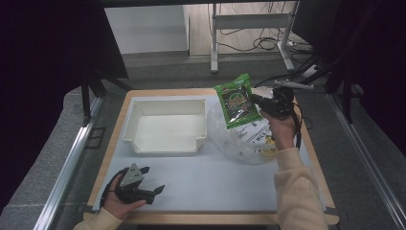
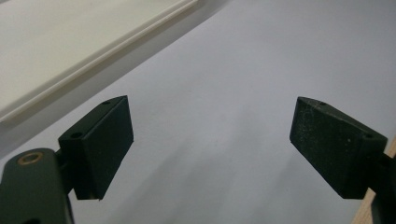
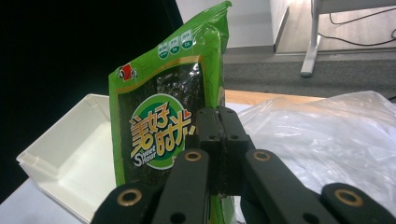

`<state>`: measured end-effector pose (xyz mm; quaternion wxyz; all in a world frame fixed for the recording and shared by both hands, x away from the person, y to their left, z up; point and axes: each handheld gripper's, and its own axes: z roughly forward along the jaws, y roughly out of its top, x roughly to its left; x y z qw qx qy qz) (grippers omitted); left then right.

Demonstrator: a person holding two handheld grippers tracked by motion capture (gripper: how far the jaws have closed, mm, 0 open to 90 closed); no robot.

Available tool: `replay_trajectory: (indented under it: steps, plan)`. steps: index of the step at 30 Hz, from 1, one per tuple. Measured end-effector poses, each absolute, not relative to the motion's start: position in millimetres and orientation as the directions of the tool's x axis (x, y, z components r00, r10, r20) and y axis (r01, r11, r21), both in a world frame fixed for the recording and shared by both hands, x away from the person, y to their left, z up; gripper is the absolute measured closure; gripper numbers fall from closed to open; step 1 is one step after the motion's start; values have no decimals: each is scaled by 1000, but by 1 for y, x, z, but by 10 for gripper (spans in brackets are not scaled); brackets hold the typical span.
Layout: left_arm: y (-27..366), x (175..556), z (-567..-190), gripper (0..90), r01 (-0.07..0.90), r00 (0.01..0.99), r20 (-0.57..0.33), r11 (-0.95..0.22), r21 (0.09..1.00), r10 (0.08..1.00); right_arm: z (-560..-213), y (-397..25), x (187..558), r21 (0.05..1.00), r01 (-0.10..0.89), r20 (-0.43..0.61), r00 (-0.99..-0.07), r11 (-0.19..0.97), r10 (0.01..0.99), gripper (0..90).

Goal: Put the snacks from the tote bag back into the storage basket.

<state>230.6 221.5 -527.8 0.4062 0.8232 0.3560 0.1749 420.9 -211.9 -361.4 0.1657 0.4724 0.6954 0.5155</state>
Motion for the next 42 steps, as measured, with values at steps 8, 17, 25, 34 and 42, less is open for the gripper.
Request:
replay_trajectory:
  steps: [8,17,25,34,42]
  plan:
    - [222,231,-528,135,445,684,-2,-415,794,729,-357,-199,423,877,480,257,-521,30,814,894]
    - [222,230,-527,134,443,686,-2,-415,794,728,-361,-182,426,873,485,257,-541,48,801,894]
    - [222,230,-527,134,443,685,-3,-414,795,728,-366,-168,431,867,495,263,-551,55,792,894]
    - [223,230,-527,134,443,685,-4,-412,796,729,-370,-156,434,863,502,272,-556,57,785,894]
    - [223,231,-527,134,442,687,0,-417,794,727,-374,-145,437,861,506,277,-564,60,778,894]
